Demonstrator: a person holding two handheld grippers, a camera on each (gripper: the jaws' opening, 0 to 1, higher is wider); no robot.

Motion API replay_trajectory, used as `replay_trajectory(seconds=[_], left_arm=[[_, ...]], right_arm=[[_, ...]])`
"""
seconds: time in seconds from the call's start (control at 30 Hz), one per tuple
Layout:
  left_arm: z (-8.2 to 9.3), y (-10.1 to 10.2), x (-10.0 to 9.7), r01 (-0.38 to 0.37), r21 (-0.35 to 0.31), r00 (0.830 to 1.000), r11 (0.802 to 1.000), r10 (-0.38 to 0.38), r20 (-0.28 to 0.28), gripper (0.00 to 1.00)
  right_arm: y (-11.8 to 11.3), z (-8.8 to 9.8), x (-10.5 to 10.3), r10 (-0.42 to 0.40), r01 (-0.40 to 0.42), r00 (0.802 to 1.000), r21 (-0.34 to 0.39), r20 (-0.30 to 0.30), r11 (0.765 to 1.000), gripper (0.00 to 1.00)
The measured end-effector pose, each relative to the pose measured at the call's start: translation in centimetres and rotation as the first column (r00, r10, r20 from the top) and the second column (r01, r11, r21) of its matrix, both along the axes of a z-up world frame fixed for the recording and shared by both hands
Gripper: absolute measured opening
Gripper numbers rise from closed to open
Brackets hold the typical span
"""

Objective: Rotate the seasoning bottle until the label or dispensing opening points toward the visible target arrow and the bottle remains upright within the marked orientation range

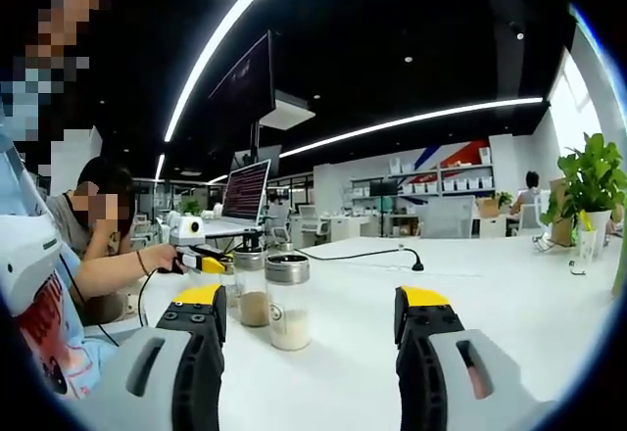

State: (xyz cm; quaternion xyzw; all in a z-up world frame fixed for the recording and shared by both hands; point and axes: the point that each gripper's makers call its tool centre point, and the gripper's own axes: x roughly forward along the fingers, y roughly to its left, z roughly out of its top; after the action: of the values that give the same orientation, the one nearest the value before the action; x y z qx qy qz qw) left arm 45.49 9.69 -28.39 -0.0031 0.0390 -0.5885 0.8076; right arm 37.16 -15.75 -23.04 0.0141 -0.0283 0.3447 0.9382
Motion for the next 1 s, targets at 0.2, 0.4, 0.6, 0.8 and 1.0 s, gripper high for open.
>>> replay_trajectory(seconds=[0.2, 0.4, 0.6, 0.8, 1.0], left_arm=[[-0.05, -0.07, -0.16, 0.038, 0.003, 0.999, 0.999, -0.038, 0.003, 0.32], [-0.10, -0.07, -0.18, 0.067, 0.011, 0.998, 0.998, -0.067, 0.013, 0.32], [-0.13, -0.08, -0.28, 0.080, 0.000, 0.997, 0.997, -0.080, 0.013, 0.32], [-0.86, 0.15, 0.29, 0.036, 0.025, 0.999, 0.999, -0.037, 0.002, 0.47], [-0.28, 0.41, -0.10, 0.027, -0.004, 1.000, 1.000, -0.027, 0.017, 0.55]], right_arm=[[-0.24, -0.16, 0.14, -0.007, 0.007, 1.000, 0.003, -0.006, 1.000, 0.71], [-0.10, -0.36, 0.14, -0.002, 0.002, 1.000, -0.003, -0.011, 1.000, 0.71], [-0.21, -0.37, 0.10, -0.006, 0.006, 1.000, -0.004, -0.010, 1.000, 0.71], [-0.32, -0.71, 0.23, -0.015, 0.015, 1.000, -0.010, -0.024, 1.000, 0.71], [-0.42, -0.72, 0.20, -0.017, 0.017, 1.000, -0.009, -0.025, 1.000, 0.71]])
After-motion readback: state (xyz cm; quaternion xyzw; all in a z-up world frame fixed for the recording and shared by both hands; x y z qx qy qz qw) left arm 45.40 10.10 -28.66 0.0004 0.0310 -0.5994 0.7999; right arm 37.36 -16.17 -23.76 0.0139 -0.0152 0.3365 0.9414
